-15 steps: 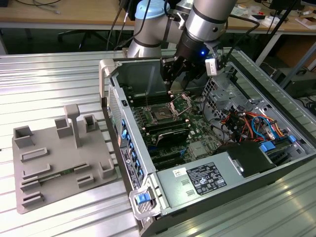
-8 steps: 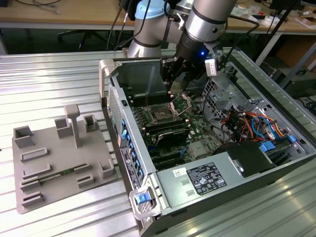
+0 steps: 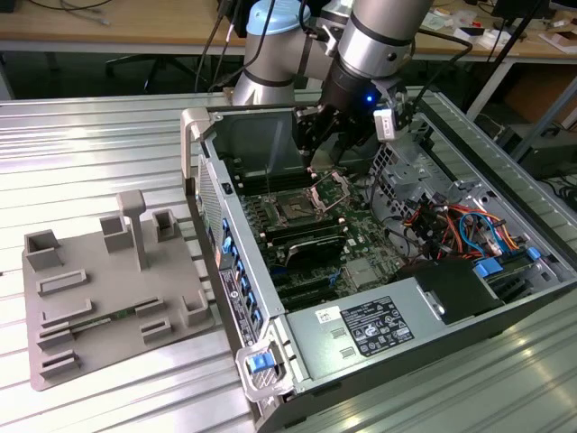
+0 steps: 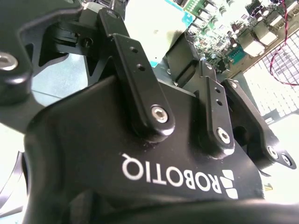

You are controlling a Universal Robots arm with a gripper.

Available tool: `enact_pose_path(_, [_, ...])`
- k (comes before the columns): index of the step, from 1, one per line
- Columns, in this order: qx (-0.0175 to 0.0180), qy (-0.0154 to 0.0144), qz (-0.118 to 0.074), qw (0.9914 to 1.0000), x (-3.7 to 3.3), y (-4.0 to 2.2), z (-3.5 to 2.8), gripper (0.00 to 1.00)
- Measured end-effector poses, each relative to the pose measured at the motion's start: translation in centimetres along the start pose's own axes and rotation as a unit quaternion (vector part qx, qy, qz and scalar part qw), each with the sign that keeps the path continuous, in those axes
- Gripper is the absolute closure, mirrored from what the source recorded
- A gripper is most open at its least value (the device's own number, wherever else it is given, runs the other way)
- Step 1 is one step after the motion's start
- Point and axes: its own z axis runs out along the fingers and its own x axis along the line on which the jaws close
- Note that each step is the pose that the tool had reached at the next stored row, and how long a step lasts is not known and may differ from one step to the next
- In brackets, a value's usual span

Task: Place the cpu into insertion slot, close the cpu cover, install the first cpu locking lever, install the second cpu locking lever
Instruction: 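Place the cpu into insertion slot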

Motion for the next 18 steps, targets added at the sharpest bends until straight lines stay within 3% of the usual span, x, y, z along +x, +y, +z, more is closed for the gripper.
enact_pose_path(18, [0.0000, 0.0000, 0.000, 1.00000, -0.01, -0.05, 0.60, 0.45])
